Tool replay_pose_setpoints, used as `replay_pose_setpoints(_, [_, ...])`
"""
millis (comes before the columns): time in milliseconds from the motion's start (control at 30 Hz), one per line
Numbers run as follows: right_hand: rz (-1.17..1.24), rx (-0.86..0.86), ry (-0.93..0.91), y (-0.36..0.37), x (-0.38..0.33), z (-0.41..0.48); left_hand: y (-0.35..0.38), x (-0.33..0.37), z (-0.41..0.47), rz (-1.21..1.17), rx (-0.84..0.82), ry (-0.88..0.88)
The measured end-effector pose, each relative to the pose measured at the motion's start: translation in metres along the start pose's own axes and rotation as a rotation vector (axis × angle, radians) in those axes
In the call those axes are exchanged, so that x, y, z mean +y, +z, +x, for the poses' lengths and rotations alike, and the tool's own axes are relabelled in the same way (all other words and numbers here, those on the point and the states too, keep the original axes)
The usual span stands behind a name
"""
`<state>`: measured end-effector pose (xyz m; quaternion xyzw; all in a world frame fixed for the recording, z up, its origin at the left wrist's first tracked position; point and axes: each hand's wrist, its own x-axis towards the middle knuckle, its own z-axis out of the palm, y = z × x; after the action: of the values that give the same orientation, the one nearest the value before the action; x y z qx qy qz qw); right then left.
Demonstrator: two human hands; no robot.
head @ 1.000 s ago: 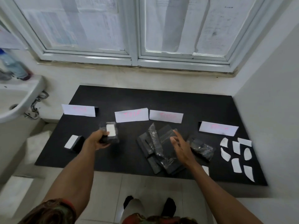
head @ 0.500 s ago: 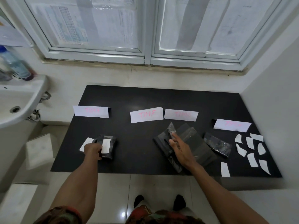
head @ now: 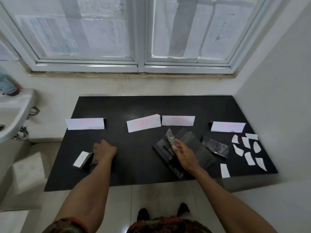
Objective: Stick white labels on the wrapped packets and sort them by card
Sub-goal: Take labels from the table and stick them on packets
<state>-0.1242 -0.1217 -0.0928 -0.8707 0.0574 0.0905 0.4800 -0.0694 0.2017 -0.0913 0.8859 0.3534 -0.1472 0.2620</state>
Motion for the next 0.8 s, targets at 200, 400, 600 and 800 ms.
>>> replay_pose_setpoints(200, [-0.049,0.097,0.064,-0.03,0.035,-0.011,0.053,0.061,-0.02,0.089,-0.152,0.403])
replay_pose_setpoints(400, [-0.083,0.215,0.182,-0.093,0.092,-0.023,0.131,0.152,-0.078,0.113,-0.235,0.718])
replay_pose_setpoints(600, [-0.216,0.199,0.372,-0.15,0.153,-0.028,0.202,0.229,-0.14,0.369,-0.292,1.01])
replay_pose_setpoints(800, [-0.281,0.13,0.511,-0.182,0.202,-0.024,0.277,0.293,-0.181,0.626,-0.399,1.136])
